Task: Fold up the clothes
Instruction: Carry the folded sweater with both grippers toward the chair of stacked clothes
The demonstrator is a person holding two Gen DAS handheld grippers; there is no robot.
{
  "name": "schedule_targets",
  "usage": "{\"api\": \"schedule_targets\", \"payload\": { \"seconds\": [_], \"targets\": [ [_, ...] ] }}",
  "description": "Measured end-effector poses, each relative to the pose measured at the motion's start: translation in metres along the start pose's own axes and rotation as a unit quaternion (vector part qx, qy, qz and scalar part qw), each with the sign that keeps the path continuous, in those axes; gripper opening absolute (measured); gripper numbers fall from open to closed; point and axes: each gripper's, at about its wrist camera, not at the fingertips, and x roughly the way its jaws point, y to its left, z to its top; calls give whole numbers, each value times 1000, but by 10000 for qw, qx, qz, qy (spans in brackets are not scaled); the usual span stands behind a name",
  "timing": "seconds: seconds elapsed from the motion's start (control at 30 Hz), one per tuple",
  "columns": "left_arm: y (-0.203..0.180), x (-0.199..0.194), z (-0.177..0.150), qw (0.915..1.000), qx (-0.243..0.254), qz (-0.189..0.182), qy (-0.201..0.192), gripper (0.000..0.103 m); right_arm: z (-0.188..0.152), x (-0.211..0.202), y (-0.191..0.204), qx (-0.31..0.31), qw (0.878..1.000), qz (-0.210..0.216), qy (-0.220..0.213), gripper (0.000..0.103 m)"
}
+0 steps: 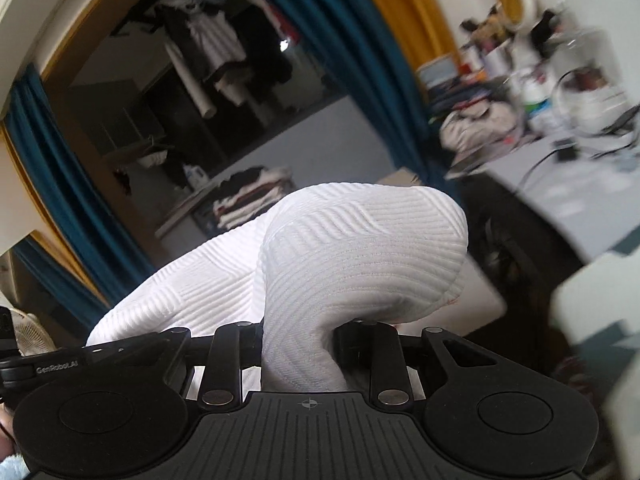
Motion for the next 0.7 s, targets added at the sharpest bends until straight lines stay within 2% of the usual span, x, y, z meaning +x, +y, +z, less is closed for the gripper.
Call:
{"api": "schedule_targets", "payload": {
  "seconds": [0.2, 0.3, 0.47, 0.6, 0.7],
  "targets": [
    [77, 20, 15, 9996, -261, 127, -24, 17, 1, 85, 47, -61, 9997, 18, 246, 24],
    [113, 54, 32, 9988, -481, 57, 78, 17, 11, 129, 57, -162, 9992, -39, 353, 24],
    [165, 105, 74, 9991, -398, 64, 129, 17, 33, 205, 55, -124, 9996, 8, 250, 24],
    [198, 125, 115, 9993, -284, 258, -42, 17, 66, 276, 51, 305, 9991, 208, 232, 24],
    [230, 139, 137, 9985, -344, 416, -76, 17, 94, 332, 65, -4, 9987, 426, 263, 24]
  ]
}}
